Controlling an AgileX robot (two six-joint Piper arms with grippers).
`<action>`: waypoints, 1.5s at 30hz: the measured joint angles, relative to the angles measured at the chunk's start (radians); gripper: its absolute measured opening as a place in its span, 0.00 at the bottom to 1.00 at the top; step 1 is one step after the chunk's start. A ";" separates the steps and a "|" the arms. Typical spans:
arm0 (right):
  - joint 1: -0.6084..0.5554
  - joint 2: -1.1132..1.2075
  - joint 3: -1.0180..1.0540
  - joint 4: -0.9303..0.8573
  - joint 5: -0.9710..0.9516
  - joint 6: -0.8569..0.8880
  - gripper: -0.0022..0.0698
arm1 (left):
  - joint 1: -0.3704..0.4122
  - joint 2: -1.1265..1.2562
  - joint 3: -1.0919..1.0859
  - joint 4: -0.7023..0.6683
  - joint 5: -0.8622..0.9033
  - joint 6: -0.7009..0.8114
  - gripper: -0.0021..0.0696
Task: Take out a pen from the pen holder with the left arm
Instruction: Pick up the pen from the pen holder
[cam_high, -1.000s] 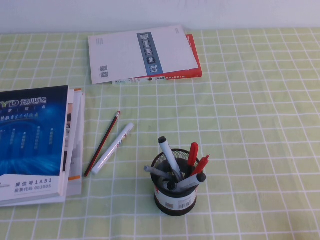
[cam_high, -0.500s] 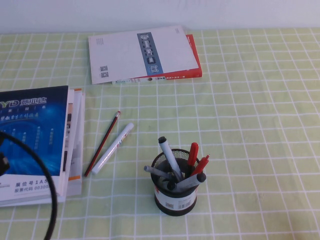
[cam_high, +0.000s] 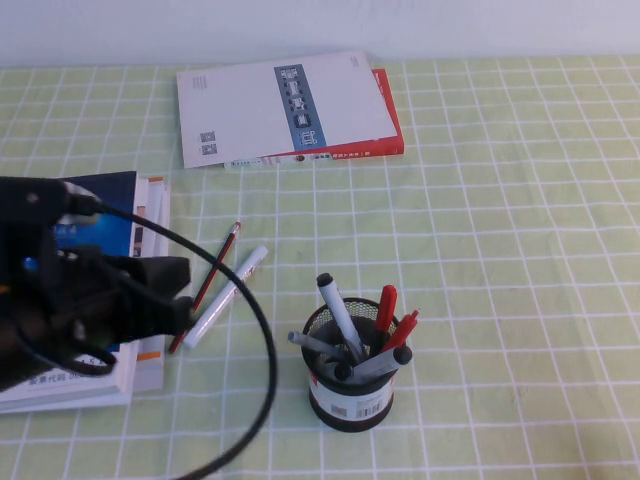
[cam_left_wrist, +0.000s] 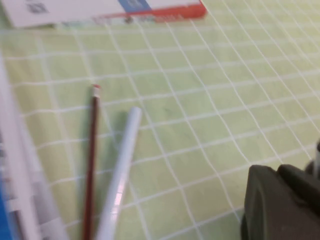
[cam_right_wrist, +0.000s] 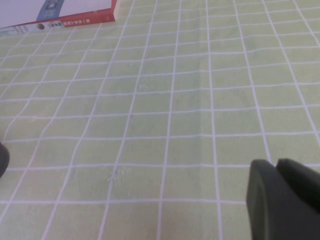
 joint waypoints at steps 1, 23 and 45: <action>0.000 0.000 0.000 0.000 0.000 0.000 0.01 | -0.035 0.017 0.000 -0.004 -0.028 0.006 0.03; 0.000 0.000 0.000 0.000 0.000 0.000 0.01 | -0.719 0.087 0.139 -0.015 -0.670 -0.025 0.03; 0.000 0.000 0.000 0.000 0.000 0.000 0.01 | -0.721 0.087 0.231 0.920 -0.867 -0.888 0.03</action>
